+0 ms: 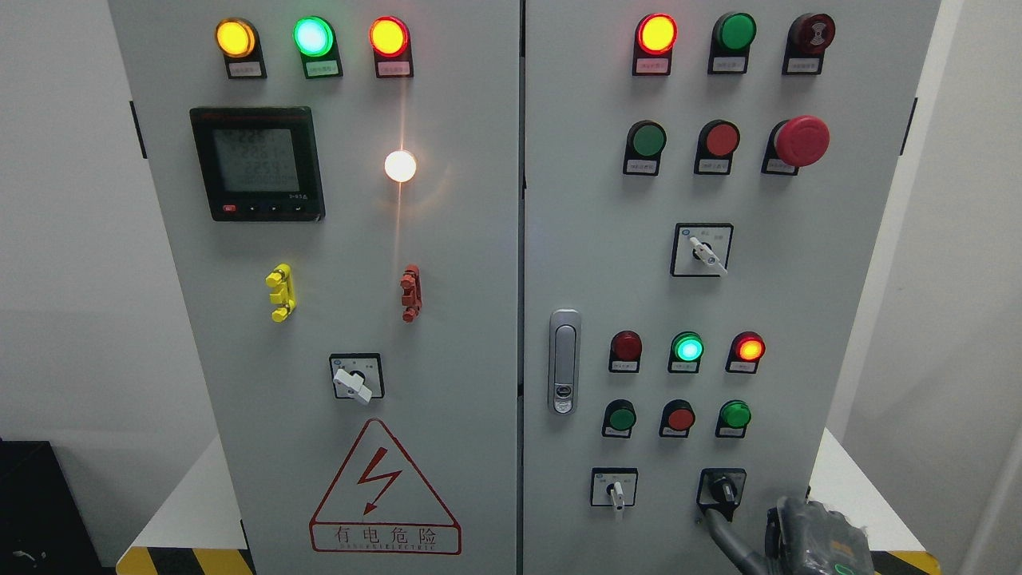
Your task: Flip black knob to close circuit
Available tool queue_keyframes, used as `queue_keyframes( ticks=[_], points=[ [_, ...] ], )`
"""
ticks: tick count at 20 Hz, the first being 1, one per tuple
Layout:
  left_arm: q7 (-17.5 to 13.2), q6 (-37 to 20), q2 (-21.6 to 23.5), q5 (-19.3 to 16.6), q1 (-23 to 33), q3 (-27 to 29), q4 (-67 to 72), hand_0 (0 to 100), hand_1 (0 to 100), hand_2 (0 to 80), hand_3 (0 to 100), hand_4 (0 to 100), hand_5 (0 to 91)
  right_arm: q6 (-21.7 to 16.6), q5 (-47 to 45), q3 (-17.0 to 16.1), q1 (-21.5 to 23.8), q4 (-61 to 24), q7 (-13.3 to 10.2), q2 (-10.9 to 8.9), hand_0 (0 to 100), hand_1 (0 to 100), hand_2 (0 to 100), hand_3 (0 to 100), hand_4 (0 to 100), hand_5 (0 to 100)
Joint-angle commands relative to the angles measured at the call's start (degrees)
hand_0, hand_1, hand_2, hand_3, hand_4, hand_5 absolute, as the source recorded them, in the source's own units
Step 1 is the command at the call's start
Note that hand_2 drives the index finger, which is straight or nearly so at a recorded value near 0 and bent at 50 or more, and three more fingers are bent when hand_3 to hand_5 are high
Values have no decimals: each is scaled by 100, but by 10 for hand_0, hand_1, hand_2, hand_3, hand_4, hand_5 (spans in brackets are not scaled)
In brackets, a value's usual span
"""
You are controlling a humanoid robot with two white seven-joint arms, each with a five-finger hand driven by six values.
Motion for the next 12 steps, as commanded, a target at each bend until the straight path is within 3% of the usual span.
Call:
queue_keyframes(
  ticks=[1,5,6,7,8,9,10,12],
  points=[
    [4,0,0,0,0,0,0,120,556,0,0,0,0,39,-896,668,595,-744,-219,0,0,43,831,1000,875,808],
    [4,0,0,0,0,0,0,120,556,0,0,0,0,30,-1872,730,1184,-1043,-676,-17,0,58,703,948,816,684],
    [4,0,0,0,0,0,0,120,556,0,0,0,0,13,-2249,730,1316,-1096,-755,-26,0,60,602,887,776,637],
    [4,0,0,0,0,0,0,120,556,0,0,0,0,-5,-2714,722,1422,-1131,-799,-26,0,59,479,761,694,562],
    [4,0,0,0,0,0,0,120,556,0,0,0,0,-5,-3232,713,1518,-1192,-817,-26,0,60,438,708,650,527],
    [4,0,0,0,0,0,0,120,556,0,0,0,0,-14,-3794,713,1632,-1297,-887,-35,0,61,326,540,529,429],
    [4,0,0,0,0,0,0,120,556,0,0,0,0,-14,-4374,713,1738,-1403,-1018,-44,0,64,245,410,430,361],
    [4,0,0,0,0,0,0,120,556,0,0,0,0,-66,-5447,713,1914,-1517,-1334,-52,0,65,144,266,289,276]
  ],
)
